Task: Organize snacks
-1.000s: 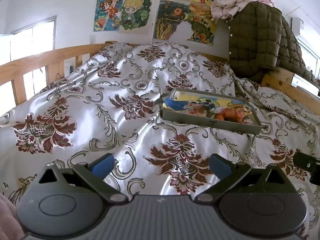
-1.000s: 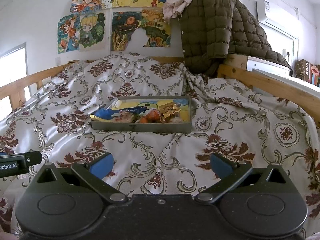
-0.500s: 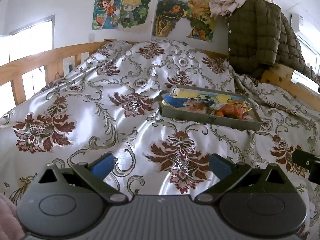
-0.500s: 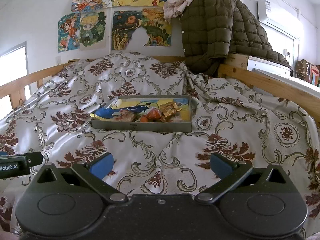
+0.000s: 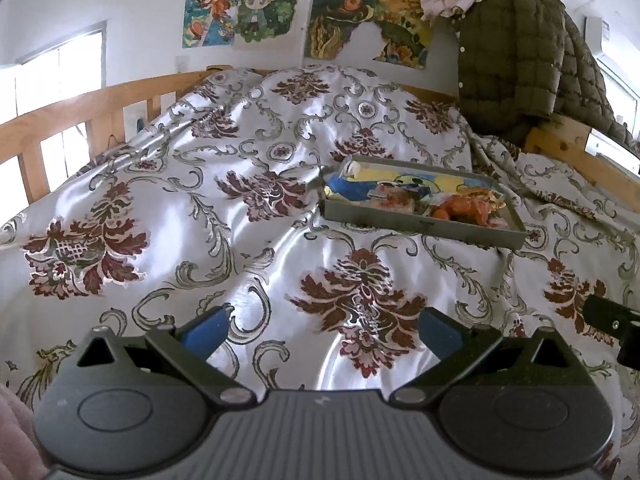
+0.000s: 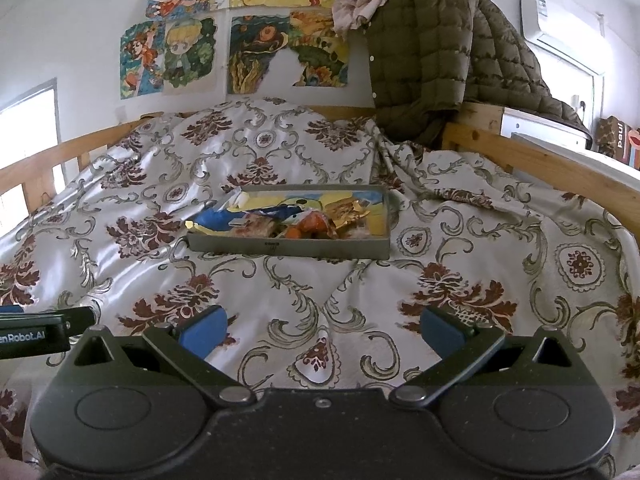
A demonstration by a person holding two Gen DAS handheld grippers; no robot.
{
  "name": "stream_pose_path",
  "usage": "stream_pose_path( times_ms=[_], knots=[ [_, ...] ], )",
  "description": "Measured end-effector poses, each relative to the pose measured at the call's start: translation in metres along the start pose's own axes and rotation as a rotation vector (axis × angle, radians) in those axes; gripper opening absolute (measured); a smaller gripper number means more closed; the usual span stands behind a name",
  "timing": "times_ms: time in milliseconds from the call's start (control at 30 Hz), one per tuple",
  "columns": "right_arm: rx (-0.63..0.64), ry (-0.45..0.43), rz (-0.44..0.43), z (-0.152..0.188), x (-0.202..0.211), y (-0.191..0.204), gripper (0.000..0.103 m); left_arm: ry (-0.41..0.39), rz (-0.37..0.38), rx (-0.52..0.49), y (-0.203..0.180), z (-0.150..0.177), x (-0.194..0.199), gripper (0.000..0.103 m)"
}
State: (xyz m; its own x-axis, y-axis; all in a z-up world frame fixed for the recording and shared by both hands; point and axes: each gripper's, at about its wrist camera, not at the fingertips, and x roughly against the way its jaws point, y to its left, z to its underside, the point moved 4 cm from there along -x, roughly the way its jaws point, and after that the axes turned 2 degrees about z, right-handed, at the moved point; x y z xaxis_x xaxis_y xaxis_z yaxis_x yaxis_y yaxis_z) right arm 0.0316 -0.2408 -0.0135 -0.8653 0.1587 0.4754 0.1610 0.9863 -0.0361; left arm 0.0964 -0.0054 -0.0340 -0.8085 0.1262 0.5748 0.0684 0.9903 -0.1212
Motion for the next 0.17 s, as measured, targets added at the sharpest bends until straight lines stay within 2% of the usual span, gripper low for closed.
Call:
stream_pose_path(
  times_ms=[167],
  knots=[
    [-0.007, 0.042, -0.010, -0.007, -0.012, 0.004, 0.102, 0.033, -0.003, 0.000, -0.001, 0.000, -0.007, 0.103]
  ],
)
